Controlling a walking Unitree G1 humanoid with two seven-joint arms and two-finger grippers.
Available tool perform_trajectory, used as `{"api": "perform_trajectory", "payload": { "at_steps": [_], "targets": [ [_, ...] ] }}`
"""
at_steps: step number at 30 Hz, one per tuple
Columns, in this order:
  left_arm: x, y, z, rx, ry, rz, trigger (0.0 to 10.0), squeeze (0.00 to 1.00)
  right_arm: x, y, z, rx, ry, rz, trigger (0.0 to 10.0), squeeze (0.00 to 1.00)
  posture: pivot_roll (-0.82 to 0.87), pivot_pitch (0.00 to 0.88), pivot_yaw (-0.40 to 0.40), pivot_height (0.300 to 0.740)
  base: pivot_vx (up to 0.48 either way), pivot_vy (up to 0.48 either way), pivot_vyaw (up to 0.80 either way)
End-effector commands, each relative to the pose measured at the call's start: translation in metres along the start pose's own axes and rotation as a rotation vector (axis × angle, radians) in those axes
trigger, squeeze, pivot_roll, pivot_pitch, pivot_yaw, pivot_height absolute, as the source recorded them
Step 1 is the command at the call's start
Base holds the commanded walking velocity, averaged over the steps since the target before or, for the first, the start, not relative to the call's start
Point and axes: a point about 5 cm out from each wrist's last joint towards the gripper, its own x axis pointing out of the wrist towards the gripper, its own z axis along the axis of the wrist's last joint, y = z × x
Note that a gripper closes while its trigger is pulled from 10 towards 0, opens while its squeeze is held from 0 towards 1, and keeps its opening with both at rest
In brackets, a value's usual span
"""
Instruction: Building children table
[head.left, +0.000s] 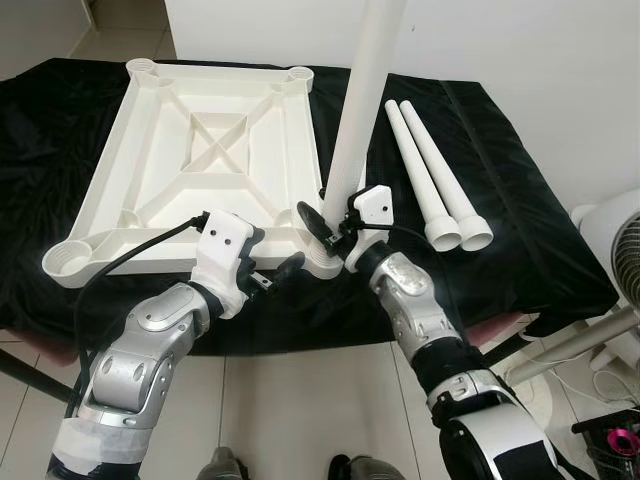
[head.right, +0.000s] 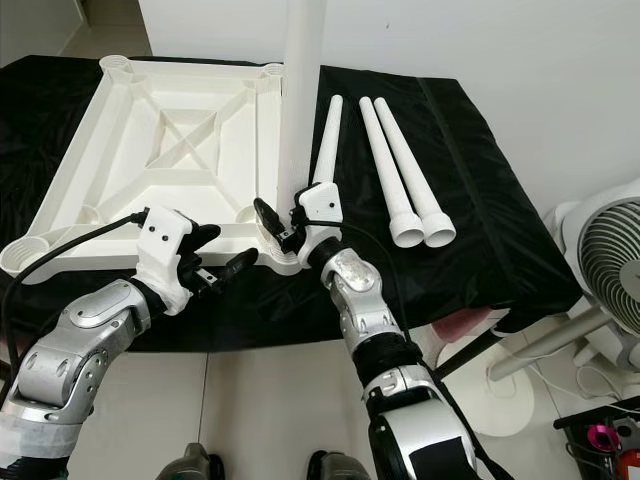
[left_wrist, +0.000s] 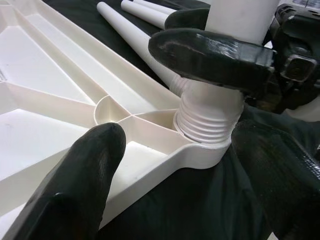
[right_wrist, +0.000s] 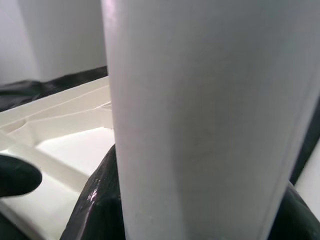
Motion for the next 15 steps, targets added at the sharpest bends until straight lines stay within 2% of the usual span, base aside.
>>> {"api": "perform_trajectory", "payload": {
  "at_steps": [1, 3, 5, 9, 15],
  "targets": [
    [-0.001, 0.0, 0.004, 0.009, -0.009, 0.043, 10.0, 0.0, -0.014, -0.004, -0.029, 0.056, 0.131, -0.132, 10.0, 0.0, 0.09, 0.097, -0.072, 0.74, 0.0, 0.0, 0.0],
    [-0.001, 0.0, 0.004, 0.009, -0.009, 0.043, 10.0, 0.0, -0.014, -0.004, -0.029, 0.056, 0.131, -0.132, 10.0, 0.0, 0.09, 0.097, -0.072, 0.74, 0.0, 0.0, 0.0],
    [0.0, 0.0, 0.004, 0.009, -0.012, 0.043, 10.0, 0.0, -0.007, 0.0, -0.023, 0.07, 0.102, -0.243, 10.0, 0.0, 0.09, 0.096, -0.079, 0.74, 0.0, 0.0, 0.0],
    [0.0, -0.001, 0.005, 0.007, -0.017, 0.044, 10.0, 0.0, -0.002, 0.006, -0.017, 0.06, 0.069, -0.326, 10.0, 0.0, 0.09, 0.098, -0.088, 0.74, 0.0, 0.0, 0.0],
    [0.0, -0.002, 0.005, 0.001, -0.025, 0.054, 10.0, 0.0, -0.002, 0.017, -0.017, 0.054, 0.057, -0.313, 10.0, 0.0, 0.09, 0.099, -0.094, 0.74, 0.0, 0.0, 0.0]
  ]
}}
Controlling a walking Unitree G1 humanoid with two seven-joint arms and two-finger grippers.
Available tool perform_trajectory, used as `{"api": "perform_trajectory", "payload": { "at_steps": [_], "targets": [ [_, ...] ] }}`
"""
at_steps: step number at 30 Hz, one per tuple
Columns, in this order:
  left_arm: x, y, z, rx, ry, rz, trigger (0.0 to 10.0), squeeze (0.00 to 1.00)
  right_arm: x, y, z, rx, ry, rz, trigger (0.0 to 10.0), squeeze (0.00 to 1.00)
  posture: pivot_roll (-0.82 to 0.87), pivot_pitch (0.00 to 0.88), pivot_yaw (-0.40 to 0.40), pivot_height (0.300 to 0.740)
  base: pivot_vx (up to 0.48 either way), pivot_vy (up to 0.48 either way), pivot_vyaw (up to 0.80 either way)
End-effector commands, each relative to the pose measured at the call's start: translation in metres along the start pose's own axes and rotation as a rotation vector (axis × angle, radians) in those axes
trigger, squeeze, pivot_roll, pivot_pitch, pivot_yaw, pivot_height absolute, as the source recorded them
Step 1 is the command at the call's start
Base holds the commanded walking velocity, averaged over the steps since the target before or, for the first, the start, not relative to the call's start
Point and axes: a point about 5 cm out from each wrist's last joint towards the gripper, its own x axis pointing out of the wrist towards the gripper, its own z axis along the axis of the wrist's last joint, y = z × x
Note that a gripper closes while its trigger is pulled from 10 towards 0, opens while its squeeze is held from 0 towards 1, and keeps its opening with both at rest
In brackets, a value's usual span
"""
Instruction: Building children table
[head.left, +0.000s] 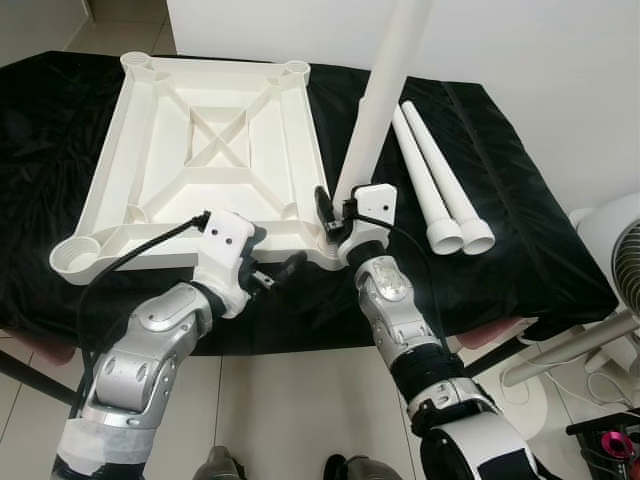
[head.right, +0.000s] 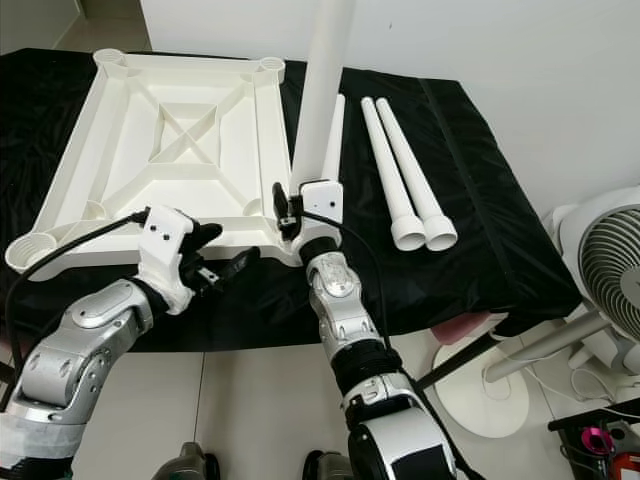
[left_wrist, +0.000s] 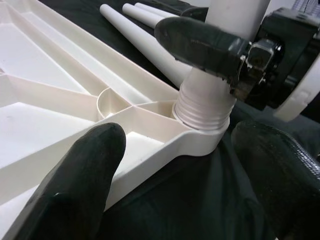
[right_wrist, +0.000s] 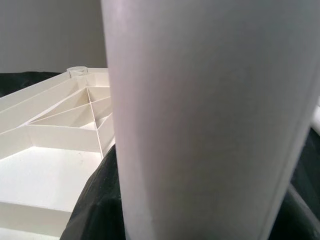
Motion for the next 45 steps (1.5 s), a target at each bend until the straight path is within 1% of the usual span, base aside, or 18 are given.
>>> {"api": "perform_trajectory", "payload": {
  "at_steps": [1, 8, 15, 17, 19, 21, 25, 30, 36, 41, 42, 45],
  "targets": [
    [-0.001, 0.001, 0.002, 0.007, -0.004, 0.058, 10.0, 0.0, -0.011, 0.009, -0.022, 0.042, 0.104, -0.017, 10.0, 0.0, 0.08, 0.099, -0.1, 0.74, 0.0, 0.0, 0.0],
    [0.0, 0.001, 0.002, 0.002, -0.011, 0.065, 10.0, 0.0, -0.01, 0.009, -0.021, 0.033, 0.101, -0.01, 10.0, 0.0, 0.08, 0.098, -0.106, 0.74, 0.0, 0.0, 0.0],
    [0.001, 0.0, 0.003, 0.002, -0.017, 0.061, 10.0, 0.0, -0.008, 0.003, -0.02, 0.029, 0.11, -0.026, 10.0, 0.0, 0.08, 0.096, -0.106, 0.74, 0.0, 0.0, 0.0],
    [0.002, -0.001, 0.003, 0.001, -0.018, 0.059, 10.0, 0.0, -0.007, 0.0, -0.019, 0.029, 0.112, -0.036, 10.0, 0.0, 0.07, 0.095, -0.107, 0.74, 0.0, 0.0, 0.0],
    [0.003, -0.002, 0.003, 0.0, -0.02, 0.055, 10.0, 0.0, -0.003, -0.009, -0.017, 0.054, 0.125, -0.08, 10.0, 0.0, 0.07, 0.092, -0.108, 0.74, 0.0, 0.0, 0.0],
    [0.003, -0.002, 0.003, -0.001, -0.022, 0.054, 10.0, 0.0, 0.001, -0.013, -0.015, 0.067, 0.136, -0.1, 10.0, 0.0, 0.07, 0.092, -0.108, 0.74, 0.0, 0.0, 0.0],
    [0.004, -0.002, 0.004, -0.001, -0.027, 0.054, 10.0, 0.0, 0.006, -0.016, -0.011, 0.038, 0.132, -0.103, 10.0, 0.0, 0.07, 0.086, -0.11, 0.74, 0.0, 0.0, 0.0],
    [0.005, -0.003, 0.004, 0.0, -0.031, 0.054, 10.0, 0.0, 0.006, -0.018, -0.01, 0.024, 0.124, -0.097, 10.0, 0.0, 0.07, 0.079, -0.115, 0.74, 0.0, 0.0, 0.0],
    [0.005, -0.004, 0.004, 0.0, -0.031, 0.054, 10.0, 0.0, 0.004, -0.016, -0.012, 0.013, 0.126, -0.085, 10.0, 0.0, 0.07, 0.078, -0.116, 0.74, 0.0, 0.0, 0.0],
    [0.005, -0.004, 0.004, -0.001, -0.032, 0.054, 10.0, 0.0, 0.003, -0.014, -0.012, 0.034, 0.119, -0.07, 10.0, 0.0, 0.07, 0.077, -0.118, 0.74, 0.0, 0.0, 0.0],
    [0.005, -0.004, 0.004, -0.001, -0.032, 0.055, 10.0, 0.0, 0.002, -0.014, -0.01, 0.034, 0.1, -0.057, 0.0, 0.0, 0.07, 0.077, -0.118, 0.74, 0.0, 0.0, 0.0],
    [0.005, -0.004, 0.004, -0.002, -0.034, 0.055, 10.0, 0.0, 0.002, -0.017, -0.008, 0.025, 0.09, -0.052, 0.0, 0.0, 0.07, 0.08, -0.12, 0.74, 0.0, 0.0, 0.0]
  ]
}}
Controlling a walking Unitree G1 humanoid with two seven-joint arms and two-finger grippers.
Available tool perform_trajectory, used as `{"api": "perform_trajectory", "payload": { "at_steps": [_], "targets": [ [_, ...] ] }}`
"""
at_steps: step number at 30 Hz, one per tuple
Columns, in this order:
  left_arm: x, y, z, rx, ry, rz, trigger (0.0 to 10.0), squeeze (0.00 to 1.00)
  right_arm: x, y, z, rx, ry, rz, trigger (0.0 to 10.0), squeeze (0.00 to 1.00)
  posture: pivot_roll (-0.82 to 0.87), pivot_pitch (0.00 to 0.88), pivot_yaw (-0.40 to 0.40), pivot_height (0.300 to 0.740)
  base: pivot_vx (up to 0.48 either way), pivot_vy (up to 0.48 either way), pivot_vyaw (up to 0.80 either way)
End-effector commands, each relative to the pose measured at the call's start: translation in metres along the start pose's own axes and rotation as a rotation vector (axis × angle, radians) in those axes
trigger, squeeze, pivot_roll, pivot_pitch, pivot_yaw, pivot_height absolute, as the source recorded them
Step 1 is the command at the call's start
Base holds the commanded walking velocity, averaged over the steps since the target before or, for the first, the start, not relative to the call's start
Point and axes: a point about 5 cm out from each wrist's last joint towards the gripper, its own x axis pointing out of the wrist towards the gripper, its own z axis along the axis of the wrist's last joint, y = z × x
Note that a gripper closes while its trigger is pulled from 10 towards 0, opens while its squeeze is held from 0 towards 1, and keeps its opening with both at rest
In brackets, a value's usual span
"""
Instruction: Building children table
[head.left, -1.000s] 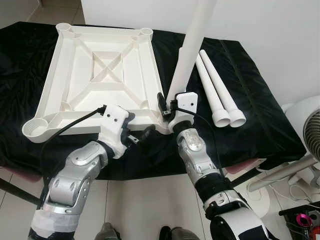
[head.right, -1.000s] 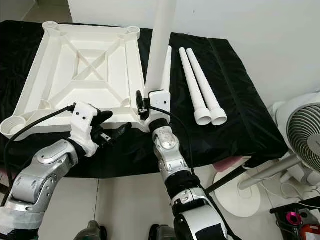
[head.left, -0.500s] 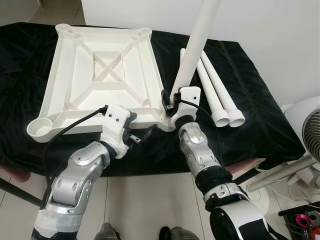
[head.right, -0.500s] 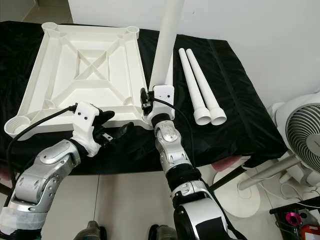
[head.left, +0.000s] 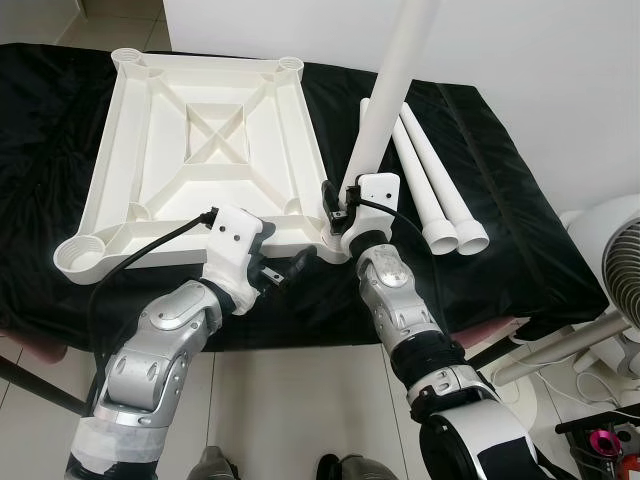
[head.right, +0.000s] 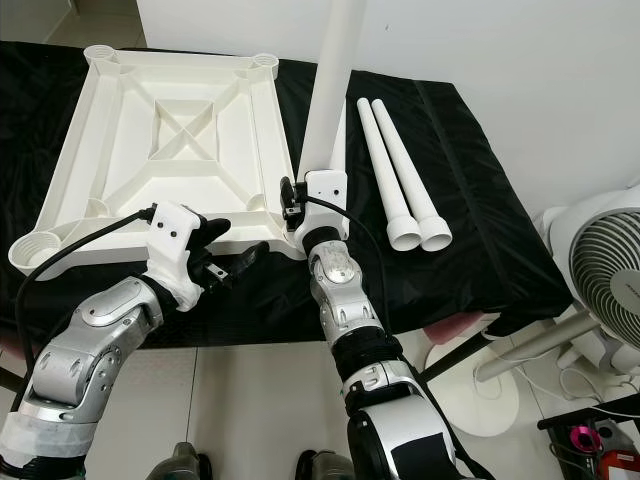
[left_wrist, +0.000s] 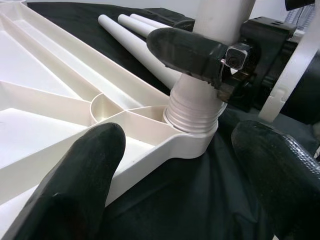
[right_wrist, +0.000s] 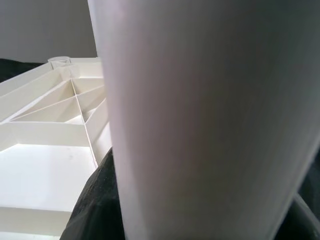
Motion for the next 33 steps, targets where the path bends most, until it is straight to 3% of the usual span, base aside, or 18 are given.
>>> {"api": "perform_trajectory", "payload": {
  "at_steps": [1, 3, 4, 9, 10, 15, 16, 17, 18, 25, 26, 27, 28, 33],
  "targets": [
    [0.0, 0.0, 0.001, 0.002, -0.009, 0.053, 10.0, 0.0, -0.007, -0.009, -0.014, 0.009, 0.06, -0.024, 2.9, 0.0, 0.07, 0.08, -0.12, 0.74, 0.0, 0.0, 0.0],
    [0.0, 0.0, 0.001, 0.001, -0.009, 0.052, 10.0, 0.0, -0.007, -0.011, -0.013, 0.01, 0.058, -0.028, 2.9, 0.0, 0.07, 0.08, -0.12, 0.74, 0.0, 0.0, 0.0],
    [0.001, -0.001, 0.001, -0.001, -0.01, 0.051, 10.0, 0.0, -0.007, -0.016, -0.012, 0.012, 0.054, -0.023, 10.0, 0.0, 0.07, 0.08, -0.12, 0.74, 0.0, 0.0, 0.0],
    [0.002, -0.002, 0.001, -0.005, -0.012, 0.045, 10.0, 0.0, -0.007, -0.031, -0.011, 0.0, 0.059, -0.002, 10.0, 0.0, 0.06, 0.086, -0.117, 0.74, 0.0, 0.0, 0.0],
    [0.002, -0.003, 0.002, -0.006, -0.013, 0.043, 10.0, 0.0, -0.007, -0.035, -0.011, -0.001, 0.065, 0.002, 10.0, 1.0, 0.06, 0.088, -0.113, 0.74, 0.0, 0.0, 0.0],
    [0.003, -0.002, 0.002, -0.006, -0.014, 0.042, 10.0, 0.0, -0.008, -0.035, -0.011, -0.022, 0.065, 0.018, 10.0, 1.0, 0.06, 0.088, -0.113, 0.74, 0.0, 0.0, 0.0],
    [0.003, -0.002, 0.002, -0.006, -0.013, 0.042, 10.0, 0.0, -0.008, -0.033, -0.011, -0.018, 0.065, 0.033, 10.0, 0.11, 0.06, 0.088, -0.113, 0.74, 0.0, 0.0, 0.0],
    [0.003, -0.002, 0.002, -0.006, -0.013, 0.042, 10.0, 0.0, -0.008, -0.033, -0.011, -0.018, 0.065, 0.033, 10.0, 0.11, 0.06, 0.088, -0.113, 0.74, 0.0, 0.0, 0.0],
    [0.002, -0.002, 0.002, -0.006, -0.014, 0.043, 10.0, 0.0, -0.009, -0.032, -0.011, -0.017, 0.065, 0.049, 10.0, 0.0, 0.06, 0.093, -0.114, 0.74, 0.0, 0.0, 0.0],
    [0.002, -0.003, 0.003, -0.011, -0.017, 0.046, 10.0, 0.0, -0.012, -0.03, -0.011, -0.015, 0.058, 0.147, 10.0, 0.0, 0.06, 0.093, -0.116, 0.74, 0.0, 0.0, 0.0],
    [0.002, -0.003, 0.003, -0.012, -0.018, 0.046, 10.0, 0.0, -0.012, -0.032, -0.009, -0.009, 0.044, 0.178, 2.5, 0.0, 0.06, 0.092, -0.115, 0.74, 0.0, 0.0, 0.0],
    [0.002, -0.003, 0.003, -0.012, -0.018, 0.046, 10.0, 0.0, -0.012, -0.032, -0.009, -0.009, 0.044, 0.178, 2.5, 0.0, 0.06, 0.092, -0.115, 0.74, 0.0, 0.0, 0.0],
    [0.003, -0.004, 0.003, -0.014, -0.019, 0.045, 10.0, 0.0, -0.012, -0.034, -0.008, -0.017, 0.041, 0.2, 0.0, 0.0, 0.05, 0.092, -0.115, 0.74, 0.0, 0.0, 0.0],
    [0.004, -0.004, 0.004, -0.013, -0.023, 0.045, 10.0, 0.0, -0.008, -0.044, -0.004, -0.013, 0.046, 0.214, 0.0, 0.0, 0.05, 0.092, -0.116, 0.74, 0.0, 0.0, 0.0]
  ]
}}
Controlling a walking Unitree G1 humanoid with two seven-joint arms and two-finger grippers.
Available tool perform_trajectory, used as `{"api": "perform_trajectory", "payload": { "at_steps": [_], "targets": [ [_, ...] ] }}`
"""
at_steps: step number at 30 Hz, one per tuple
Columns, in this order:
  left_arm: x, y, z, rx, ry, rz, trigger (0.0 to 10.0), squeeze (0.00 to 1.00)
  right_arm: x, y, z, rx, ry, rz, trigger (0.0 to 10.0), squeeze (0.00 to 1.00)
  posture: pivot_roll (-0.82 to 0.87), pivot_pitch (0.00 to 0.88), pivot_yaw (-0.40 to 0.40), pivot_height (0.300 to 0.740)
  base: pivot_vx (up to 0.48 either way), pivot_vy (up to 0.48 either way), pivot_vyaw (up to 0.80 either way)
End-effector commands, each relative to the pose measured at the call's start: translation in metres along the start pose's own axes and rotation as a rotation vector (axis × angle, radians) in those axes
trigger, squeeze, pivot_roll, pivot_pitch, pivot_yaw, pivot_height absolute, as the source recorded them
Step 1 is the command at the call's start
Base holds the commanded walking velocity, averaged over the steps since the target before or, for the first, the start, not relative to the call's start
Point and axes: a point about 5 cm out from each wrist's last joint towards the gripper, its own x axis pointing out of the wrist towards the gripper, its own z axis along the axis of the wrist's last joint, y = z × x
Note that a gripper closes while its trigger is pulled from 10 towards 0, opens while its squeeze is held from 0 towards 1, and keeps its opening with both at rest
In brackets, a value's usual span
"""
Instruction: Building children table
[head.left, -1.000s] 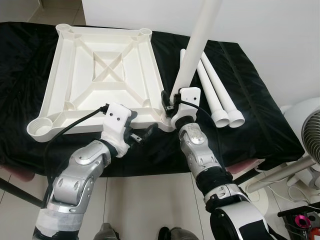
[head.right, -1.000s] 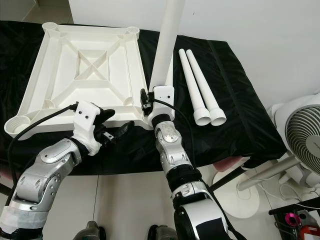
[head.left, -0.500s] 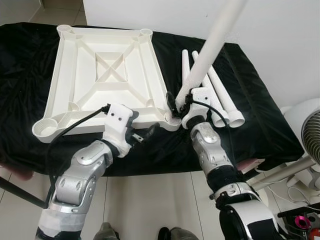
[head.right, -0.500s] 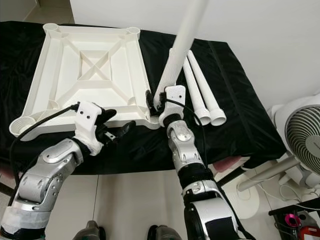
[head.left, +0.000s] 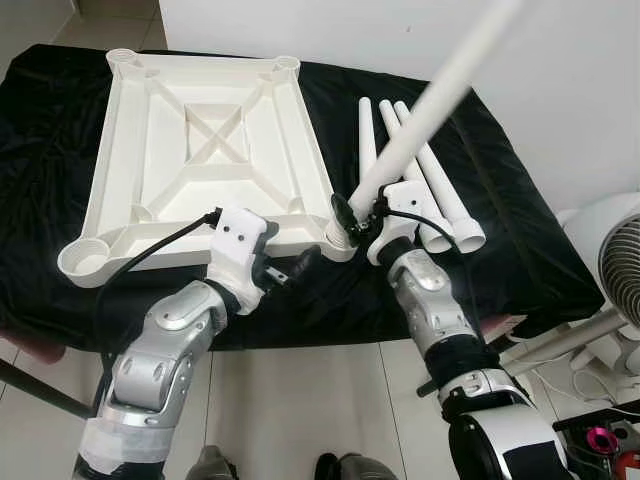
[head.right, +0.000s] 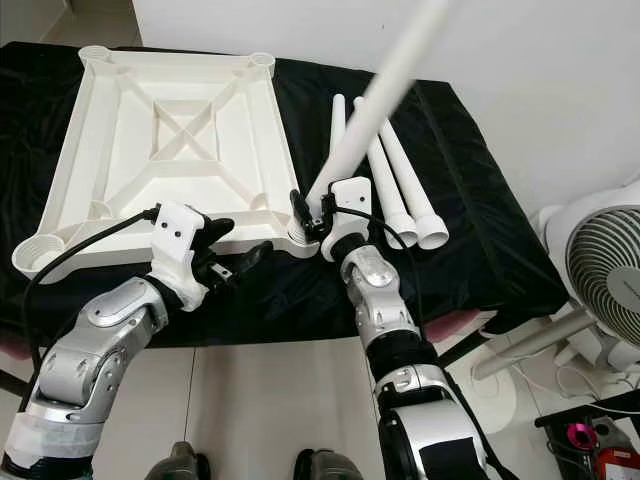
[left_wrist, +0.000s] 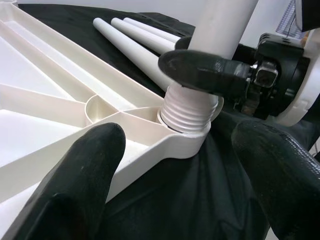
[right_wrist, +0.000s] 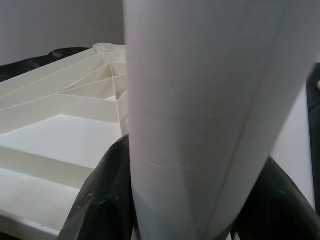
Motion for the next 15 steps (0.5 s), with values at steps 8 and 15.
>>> {"api": "perform_trajectory", "payload": {
  "at_steps": [8, 15],
  "targets": [
    [0.0008, 0.0019, 0.004, 0.009, -0.011, 0.056, 10.0, 0.0, 0.0002, -0.0104, -0.0006, -0.028, 0.029, 0.015, 5.9, 0.0, 0.06, 0.087, -0.121, 0.74, 0.0, 0.0, 0.0],
    [0.0009, 0.0021, 0.0047, 0.011, -0.014, 0.057, 10.0, 0.0, -0.0056, -0.0049, -0.0071, -0.185, 0.069, 0.135, 10.0, 0.0, 0.06, 0.078, -0.12, 0.74, 0.0, 0.0, 0.0]
  ]
}}
